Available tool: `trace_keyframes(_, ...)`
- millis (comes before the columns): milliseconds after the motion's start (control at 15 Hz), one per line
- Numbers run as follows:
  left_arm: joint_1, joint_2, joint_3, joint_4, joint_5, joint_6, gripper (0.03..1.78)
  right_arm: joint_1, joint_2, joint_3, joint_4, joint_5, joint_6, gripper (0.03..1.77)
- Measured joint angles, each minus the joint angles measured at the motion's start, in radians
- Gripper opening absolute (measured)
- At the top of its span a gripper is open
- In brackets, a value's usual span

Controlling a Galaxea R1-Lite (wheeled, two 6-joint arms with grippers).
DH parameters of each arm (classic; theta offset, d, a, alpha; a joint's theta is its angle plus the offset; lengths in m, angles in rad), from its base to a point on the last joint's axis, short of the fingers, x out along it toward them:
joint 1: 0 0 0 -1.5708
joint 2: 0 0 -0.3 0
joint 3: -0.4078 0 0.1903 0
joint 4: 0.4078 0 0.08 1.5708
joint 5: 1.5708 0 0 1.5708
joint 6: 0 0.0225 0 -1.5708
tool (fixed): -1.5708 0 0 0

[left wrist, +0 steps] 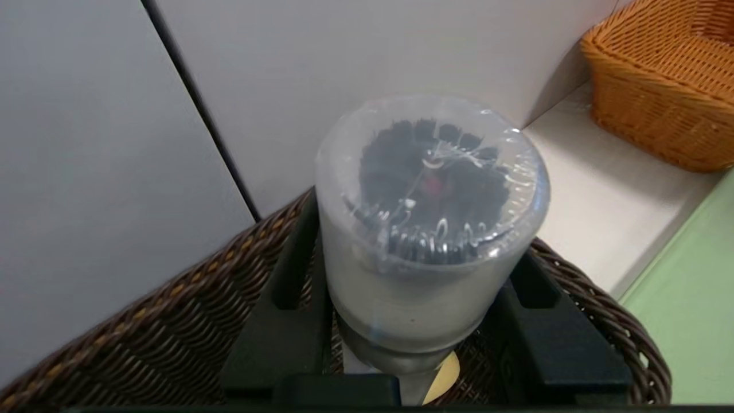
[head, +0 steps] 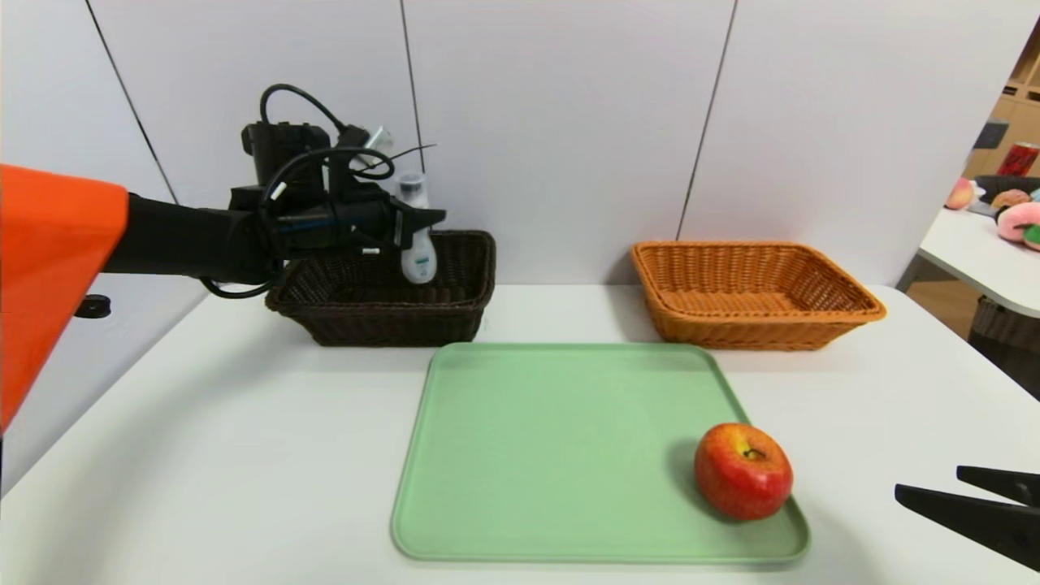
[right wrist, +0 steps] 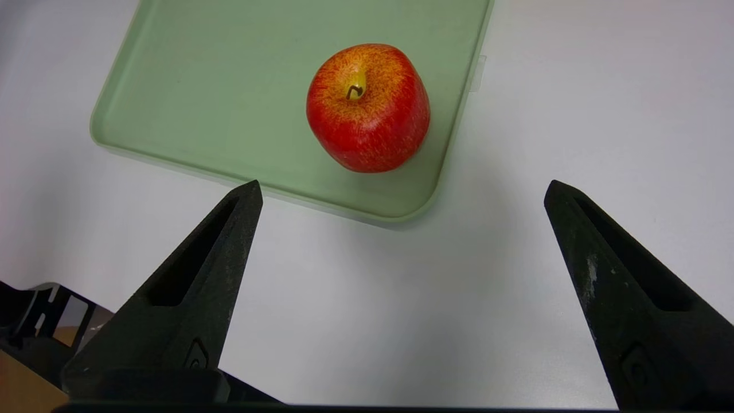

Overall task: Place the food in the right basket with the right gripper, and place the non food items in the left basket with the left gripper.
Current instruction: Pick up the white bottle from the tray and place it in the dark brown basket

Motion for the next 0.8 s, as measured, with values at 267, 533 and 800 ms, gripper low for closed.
trace_keyframes(267,0.012,0.05,-0.009,0.003,0.0,0.001,0.72,0.0,0.0,0.002,-0.004,-0.001,0.0,1.7)
trace_keyframes(533,0.022,0.096,-0.018,-0.001,-0.003,0.003,0.72,0.0,0.003,-0.001,-0.004,-0.002,0.0,1.7)
trace_keyframes(800,0.023,0.119,-0.034,-0.004,-0.003,0.001,0.72,0.0,0.008,-0.003,-0.007,-0.003,0.0,1.7)
